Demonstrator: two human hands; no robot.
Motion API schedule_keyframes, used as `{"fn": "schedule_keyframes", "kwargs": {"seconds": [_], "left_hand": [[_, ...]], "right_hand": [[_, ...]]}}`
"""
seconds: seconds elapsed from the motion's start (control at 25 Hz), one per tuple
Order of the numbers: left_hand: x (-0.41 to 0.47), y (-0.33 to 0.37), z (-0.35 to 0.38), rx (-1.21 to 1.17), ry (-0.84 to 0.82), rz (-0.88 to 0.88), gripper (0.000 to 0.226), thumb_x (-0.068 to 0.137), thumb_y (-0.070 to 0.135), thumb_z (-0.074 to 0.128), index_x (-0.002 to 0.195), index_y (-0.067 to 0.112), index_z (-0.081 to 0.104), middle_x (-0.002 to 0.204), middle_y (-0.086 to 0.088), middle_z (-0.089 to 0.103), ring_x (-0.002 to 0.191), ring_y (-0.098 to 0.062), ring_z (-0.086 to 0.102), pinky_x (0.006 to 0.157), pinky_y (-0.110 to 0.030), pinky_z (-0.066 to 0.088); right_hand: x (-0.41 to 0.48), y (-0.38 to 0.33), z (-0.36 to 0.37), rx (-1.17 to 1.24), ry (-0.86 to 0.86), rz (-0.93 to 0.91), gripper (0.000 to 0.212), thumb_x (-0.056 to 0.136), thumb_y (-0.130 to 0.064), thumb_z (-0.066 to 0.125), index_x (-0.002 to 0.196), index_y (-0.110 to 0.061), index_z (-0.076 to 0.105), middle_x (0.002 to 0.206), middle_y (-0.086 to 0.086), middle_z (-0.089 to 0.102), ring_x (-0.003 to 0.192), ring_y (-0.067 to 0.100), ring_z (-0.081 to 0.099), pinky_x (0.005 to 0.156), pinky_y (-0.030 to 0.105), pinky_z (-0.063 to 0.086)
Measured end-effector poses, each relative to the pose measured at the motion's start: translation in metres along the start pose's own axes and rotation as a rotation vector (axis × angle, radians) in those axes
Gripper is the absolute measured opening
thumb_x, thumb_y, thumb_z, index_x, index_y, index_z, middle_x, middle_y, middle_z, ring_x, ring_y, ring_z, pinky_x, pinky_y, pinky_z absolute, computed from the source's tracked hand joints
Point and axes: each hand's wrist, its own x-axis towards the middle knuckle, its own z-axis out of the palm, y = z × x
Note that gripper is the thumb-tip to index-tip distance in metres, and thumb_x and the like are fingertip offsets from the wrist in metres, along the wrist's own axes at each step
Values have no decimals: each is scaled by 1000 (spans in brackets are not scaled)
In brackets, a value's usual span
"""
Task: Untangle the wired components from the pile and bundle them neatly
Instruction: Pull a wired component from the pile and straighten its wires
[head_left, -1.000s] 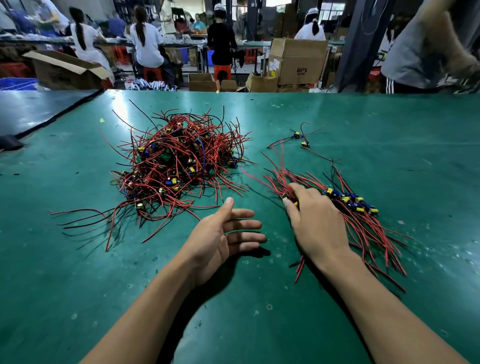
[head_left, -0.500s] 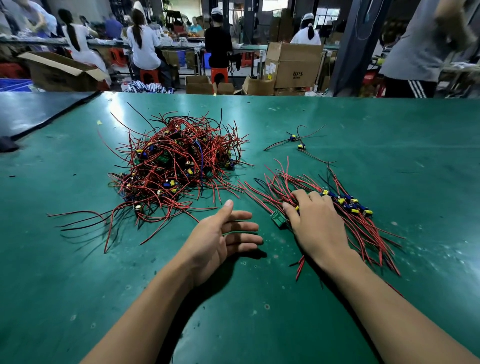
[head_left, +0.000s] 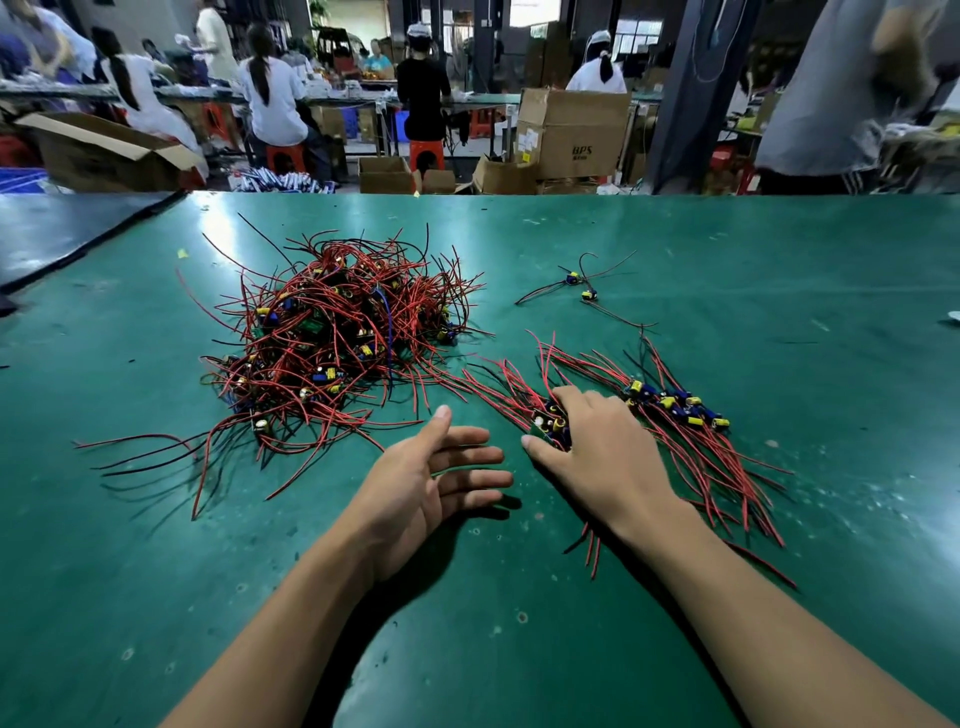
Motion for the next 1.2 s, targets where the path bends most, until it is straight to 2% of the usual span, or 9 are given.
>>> {"fn": "schedule_keyframes", "kwargs": {"seconds": [0.16, 0.28, 0.36, 0.48, 0.72, 0.84, 0.96, 1.08, 1.2], "left_hand": [[1, 0, 0, 0, 5, 0, 51, 97, 44, 43, 109, -3, 61, 95, -20, 73, 79, -32, 72, 64, -35, 60], [1, -1, 0, -1, 5, -1, 51, 97, 44, 44, 109, -2, 61, 94, -19, 73, 78, -31, 72, 65, -35, 61], [1, 0, 0, -8, 6, 0, 50, 97, 44, 44, 109, -2, 61, 93, -19, 73, 77, -31, 72, 66, -36, 61], [0, 0, 1, -16, 6, -7, 51, 97, 44, 44, 109, -2, 60, 93, -20, 72, 76, -32, 72, 63, -35, 60], [2, 2, 2, -11, 8, -10, 50, 98, 43, 43, 109, -3, 60, 92, -20, 72, 73, -31, 71, 61, -35, 60], [0, 2, 4, -13, 31, -1, 46, 99, 39, 45, 110, -4, 59, 91, -20, 70, 70, -29, 70, 61, -35, 60], [1, 1, 6, -42, 125, 98, 33, 99, 26, 50, 106, -5, 60, 82, -17, 67, 56, -22, 64, 53, -29, 57], [6, 3, 2, 43, 287, 272, 15, 99, 12, 51, 101, 1, 61, 78, -13, 63, 46, -16, 57, 45, -23, 48], [14, 3, -11, 146, 520, 394, 6, 96, 6, 53, 99, 10, 55, 85, -15, 59, 47, -17, 54, 42, -27, 45]], "right_hand": [[3, 3, -5, 94, 116, -17, 57, 85, -50, 67, 131, -19, 55, 119, 8, 64, 110, 31, 52, 92, 39, 45], [20, 18, -21, 111, 270, 81, 59, 84, -51, 70, 129, -16, 57, 115, 11, 65, 107, 34, 54, 89, 41, 46], [32, 31, -27, 3, 235, 209, 60, 85, -55, 66, 129, -16, 56, 120, 13, 63, 112, 36, 51, 91, 44, 44], [28, 43, -17, -111, 59, 342, 64, 89, -58, 60, 140, -21, 47, 135, 12, 52, 124, 39, 45, 99, 49, 38], [26, 41, -10, -115, 84, 331, 67, 89, -62, 58, 142, -23, 44, 136, 12, 50, 124, 39, 48, 103, 50, 38], [22, 29, -8, -203, 91, 326, 71, 87, -64, 58, 144, -24, 43, 146, 12, 45, 139, 39, 34, 115, 56, 23], [19, -1, -5, -203, 180, 216, 64, 88, -55, 61, 142, -22, 49, 149, 13, 43, 145, 37, 24, 118, 60, 11], [18, -44, 9, -70, 272, -40, 41, 90, -45, 62, 123, -20, 66, 130, 9, 59, 130, 31, 44, 111, 49, 24], [28, -83, 27, 324, 66, -89, 27, 96, -35, 57, 111, -18, 72, 113, 7, 67, 107, 28, 59, 96, 38, 44]]}}
